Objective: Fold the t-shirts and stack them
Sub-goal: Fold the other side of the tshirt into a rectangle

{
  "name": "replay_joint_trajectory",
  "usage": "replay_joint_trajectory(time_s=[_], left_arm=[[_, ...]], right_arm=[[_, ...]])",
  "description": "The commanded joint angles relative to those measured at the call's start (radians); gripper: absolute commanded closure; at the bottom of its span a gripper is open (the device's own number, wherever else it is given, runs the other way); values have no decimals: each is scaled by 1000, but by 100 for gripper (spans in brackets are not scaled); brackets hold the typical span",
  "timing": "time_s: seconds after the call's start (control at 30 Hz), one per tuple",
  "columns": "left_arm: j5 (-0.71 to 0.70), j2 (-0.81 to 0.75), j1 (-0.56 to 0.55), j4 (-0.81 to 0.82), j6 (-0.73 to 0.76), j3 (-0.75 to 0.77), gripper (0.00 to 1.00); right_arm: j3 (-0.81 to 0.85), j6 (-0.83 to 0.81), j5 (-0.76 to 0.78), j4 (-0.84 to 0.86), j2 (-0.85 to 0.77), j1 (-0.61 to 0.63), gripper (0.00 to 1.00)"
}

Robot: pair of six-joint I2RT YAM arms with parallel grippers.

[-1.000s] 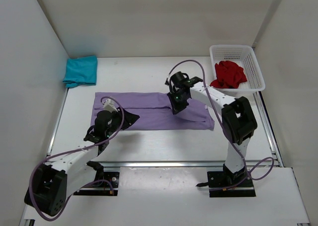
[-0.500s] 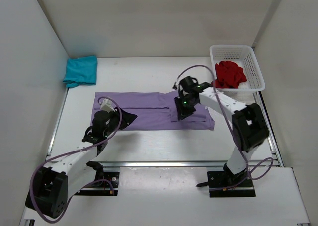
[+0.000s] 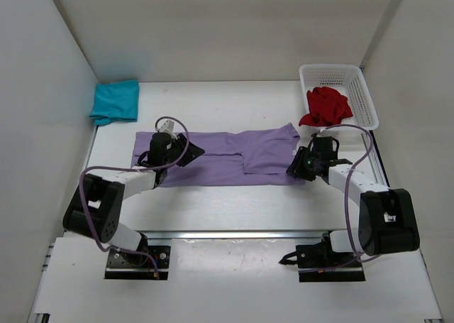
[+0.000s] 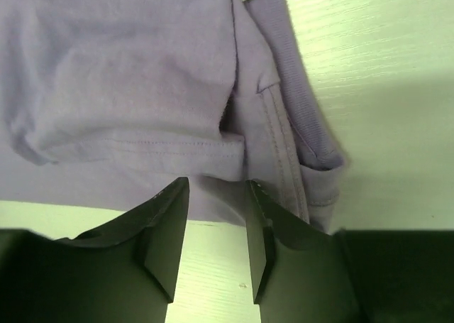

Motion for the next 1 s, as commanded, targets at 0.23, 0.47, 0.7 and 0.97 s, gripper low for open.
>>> replay_joint_trajectory(time_s=[0.23,0.47,0.7,0.97], left_arm=[[15,99,30,53,-20,30,60],[7,103,46,59,-22,32,59],[7,85,30,60,-22,29,60],[-2,54,25,68,-31,15,59]], right_arm=[[-47,56,-51,191,0,-52,71],[-32,55,-37,154,25,-41,69],[-53,55,43,134,-44,-7,74],[-59,56,79,119,-8,-7,74]])
